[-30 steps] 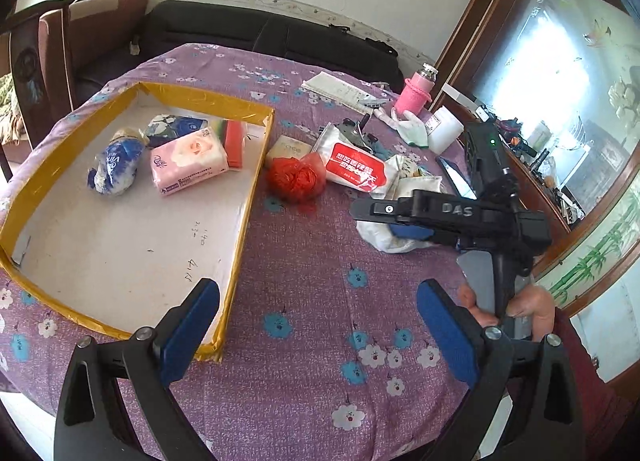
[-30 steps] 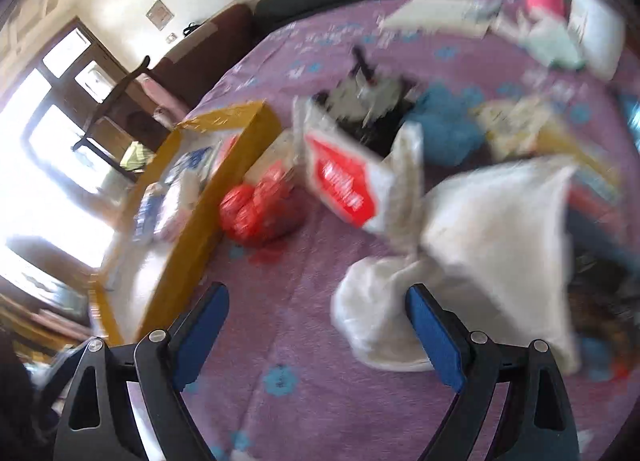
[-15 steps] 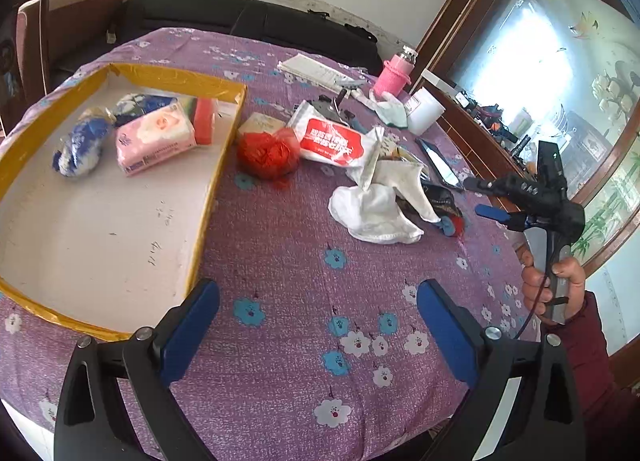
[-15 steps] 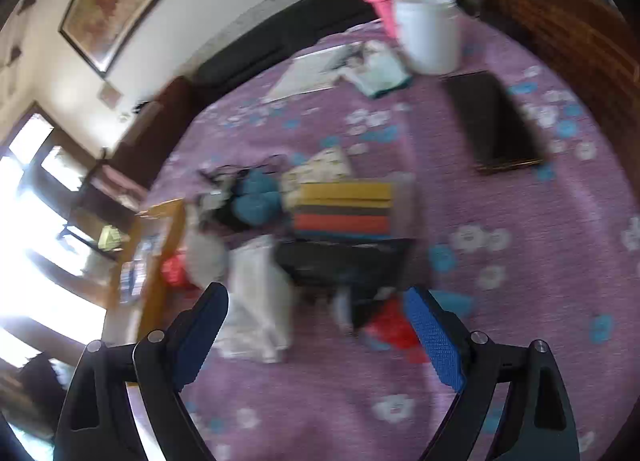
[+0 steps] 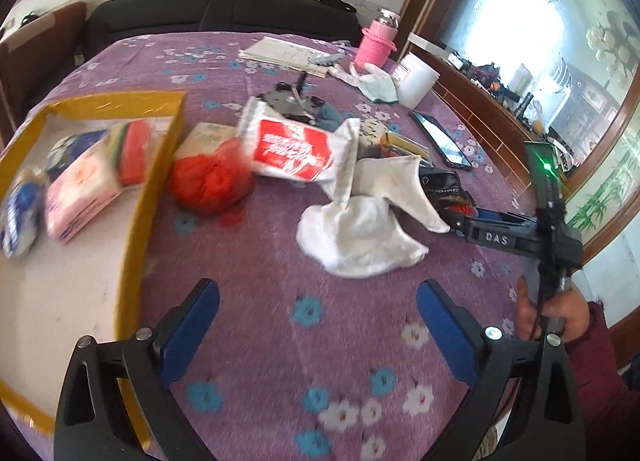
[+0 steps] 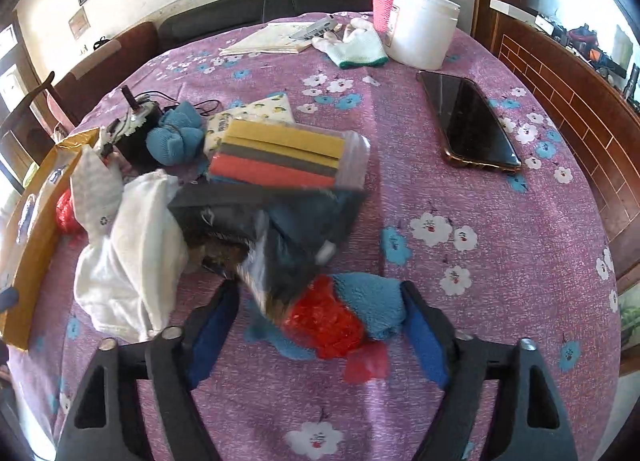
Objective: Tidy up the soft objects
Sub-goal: 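Grasp the white cloth with the left tool while the right tool grasps the red-and-blue cloth bundle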
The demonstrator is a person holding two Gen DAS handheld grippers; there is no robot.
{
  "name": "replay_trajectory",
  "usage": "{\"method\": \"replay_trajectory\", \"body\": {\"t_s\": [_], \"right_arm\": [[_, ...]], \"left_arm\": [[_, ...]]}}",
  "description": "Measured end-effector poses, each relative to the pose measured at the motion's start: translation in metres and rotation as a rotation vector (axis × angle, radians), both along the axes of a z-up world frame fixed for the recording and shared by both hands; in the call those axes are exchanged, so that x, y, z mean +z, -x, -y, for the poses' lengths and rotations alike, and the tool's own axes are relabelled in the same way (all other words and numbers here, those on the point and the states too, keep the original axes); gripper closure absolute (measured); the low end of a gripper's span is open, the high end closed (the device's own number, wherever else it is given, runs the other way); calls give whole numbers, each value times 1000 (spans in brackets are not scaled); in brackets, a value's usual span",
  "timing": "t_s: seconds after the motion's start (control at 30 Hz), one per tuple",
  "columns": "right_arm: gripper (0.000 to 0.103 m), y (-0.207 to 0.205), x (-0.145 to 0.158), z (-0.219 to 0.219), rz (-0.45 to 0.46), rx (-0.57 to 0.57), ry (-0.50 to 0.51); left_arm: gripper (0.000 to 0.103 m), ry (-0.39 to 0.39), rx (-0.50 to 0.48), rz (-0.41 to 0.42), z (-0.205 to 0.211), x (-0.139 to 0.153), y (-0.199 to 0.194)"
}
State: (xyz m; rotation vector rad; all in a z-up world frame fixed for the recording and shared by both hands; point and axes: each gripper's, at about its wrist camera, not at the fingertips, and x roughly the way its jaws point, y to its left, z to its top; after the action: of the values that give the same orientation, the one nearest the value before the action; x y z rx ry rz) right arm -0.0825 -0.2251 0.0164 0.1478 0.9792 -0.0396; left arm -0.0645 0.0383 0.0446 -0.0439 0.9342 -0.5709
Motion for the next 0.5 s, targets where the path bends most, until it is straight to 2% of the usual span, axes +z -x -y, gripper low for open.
{"method": "replay_trajectory", "body": {"t_s": [0.13, 0.27, 0.37, 0.47, 0.5], "right_arm": [[44, 10, 1, 15, -15, 11, -41], [46, 22, 0, 26, -12, 11, -83], [46, 32, 0, 37, -10, 1, -122], [45, 42, 0, 47, -2, -16, -154], [45, 45, 0, 50, 4, -20, -164]], "left_arm": [[4, -25, -62, -22, 36, -13, -27], [5, -111, -99, -12, 69, -28, -46], [5, -155, -122, -33, 84, -40, -51], [5, -194, -132, -9, 94, -43, -44], [9, -194, -130, -3, 94, -42, -42]]}}
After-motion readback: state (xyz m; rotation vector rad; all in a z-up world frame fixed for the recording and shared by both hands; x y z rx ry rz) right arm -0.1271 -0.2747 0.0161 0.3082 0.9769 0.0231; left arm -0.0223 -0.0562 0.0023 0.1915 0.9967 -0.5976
